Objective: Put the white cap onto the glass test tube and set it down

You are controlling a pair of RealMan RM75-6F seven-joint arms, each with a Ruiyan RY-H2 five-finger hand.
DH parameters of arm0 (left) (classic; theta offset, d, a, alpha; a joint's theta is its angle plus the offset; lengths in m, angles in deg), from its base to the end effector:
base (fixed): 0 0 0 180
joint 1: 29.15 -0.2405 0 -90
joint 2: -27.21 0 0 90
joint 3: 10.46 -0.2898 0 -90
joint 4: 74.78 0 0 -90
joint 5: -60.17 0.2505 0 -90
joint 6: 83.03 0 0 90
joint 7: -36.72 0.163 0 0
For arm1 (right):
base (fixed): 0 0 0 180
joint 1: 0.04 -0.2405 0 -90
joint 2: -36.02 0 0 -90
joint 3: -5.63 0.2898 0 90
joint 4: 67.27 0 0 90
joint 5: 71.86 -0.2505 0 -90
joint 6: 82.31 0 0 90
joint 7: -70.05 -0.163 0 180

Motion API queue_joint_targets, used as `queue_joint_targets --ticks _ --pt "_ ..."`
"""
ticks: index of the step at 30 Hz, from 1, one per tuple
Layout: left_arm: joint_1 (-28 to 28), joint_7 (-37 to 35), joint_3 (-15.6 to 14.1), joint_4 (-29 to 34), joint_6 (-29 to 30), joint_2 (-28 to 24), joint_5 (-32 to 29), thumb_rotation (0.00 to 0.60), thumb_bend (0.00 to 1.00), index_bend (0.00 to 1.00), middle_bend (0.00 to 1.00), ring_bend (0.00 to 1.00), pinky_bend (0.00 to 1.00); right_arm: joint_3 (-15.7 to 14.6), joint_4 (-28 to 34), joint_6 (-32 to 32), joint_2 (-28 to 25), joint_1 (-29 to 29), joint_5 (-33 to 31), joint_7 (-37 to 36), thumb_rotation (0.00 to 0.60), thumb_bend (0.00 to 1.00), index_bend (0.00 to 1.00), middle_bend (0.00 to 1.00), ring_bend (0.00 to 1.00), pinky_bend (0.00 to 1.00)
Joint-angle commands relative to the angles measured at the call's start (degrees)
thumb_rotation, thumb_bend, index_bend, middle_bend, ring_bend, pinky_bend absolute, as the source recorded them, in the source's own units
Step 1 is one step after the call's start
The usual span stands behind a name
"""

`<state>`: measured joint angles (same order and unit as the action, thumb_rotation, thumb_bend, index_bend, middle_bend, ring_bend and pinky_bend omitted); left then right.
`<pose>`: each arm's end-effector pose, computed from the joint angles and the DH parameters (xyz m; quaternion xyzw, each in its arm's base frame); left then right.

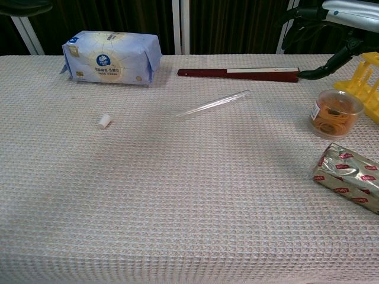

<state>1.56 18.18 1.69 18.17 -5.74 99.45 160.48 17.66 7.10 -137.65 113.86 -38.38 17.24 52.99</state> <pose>-0.1576 0.3411 0.0822 -0.6575 -0.3129 -0.6276 0.2756 -0.2194 -0.4283 0.0333 0.7219 -0.3712 0.4540 0.3674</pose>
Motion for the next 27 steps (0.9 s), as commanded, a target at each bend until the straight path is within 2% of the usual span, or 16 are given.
queue_joint_targets --ticks 1,9,13,16,20,24,27 --pt "1.03 -0.91 0.19 -0.96 -0.1 0.75 -0.19 0.594 0.26 0.27 0.21 0.13 0.16 -0.13 -1.71 0.61 1.1 -1.12 -0.34 -1.11 0.6 0.19 0.16 0.31 0.2 0.23" --pt "1.53 2.57 -1.28 -2.53 -3.35 -0.31 -4.16 0.595 0.26 0.28 0.23 0.13 0.17 -1.16 -2.18 -3.5 -0.96 0.63 -1.03 -1.54 0.6 0.19 0.16 0.31 0.2 0.23" --pt "1.51 8.99 -1.72 -3.9 -7.2 -0.71 -8.92 0.597 0.26 0.3 0.3 0.18 0.18 -1.59 -0.61 -7.73 -3.9 3.98 -2.2 -1.29 0.6 0.19 0.18 0.32 0.2 0.23" --pt "2.51 14.69 -2.1 -5.24 -11.94 -0.07 -13.15 0.598 0.26 0.3 0.35 0.21 0.25 -1.59 0.26 -10.12 -5.66 6.04 -3.39 -0.78 0.6 0.19 0.18 0.33 0.21 0.24" --pt "4.81 23.02 -2.8 -6.51 -18.69 1.08 -17.91 0.593 0.26 0.3 0.39 0.26 0.42 -1.28 1.98 -12.21 -7.36 7.4 -4.14 -0.13 0.6 0.19 0.18 0.33 0.21 0.24" --pt "7.0 30.35 -3.31 -8.18 -23.58 3.22 -22.49 0.575 0.26 0.3 0.44 0.32 0.54 -1.38 3.11 -12.51 -8.01 7.59 -4.24 0.38 0.6 0.19 0.19 0.33 0.21 0.24" --pt "8.24 33.59 -3.64 -8.71 -26.66 4.54 -25.92 0.555 0.27 0.3 0.66 0.57 0.77 -1.55 3.26 -12.17 -7.78 7.38 -4.31 0.64 0.6 0.19 0.19 0.33 0.21 0.24"
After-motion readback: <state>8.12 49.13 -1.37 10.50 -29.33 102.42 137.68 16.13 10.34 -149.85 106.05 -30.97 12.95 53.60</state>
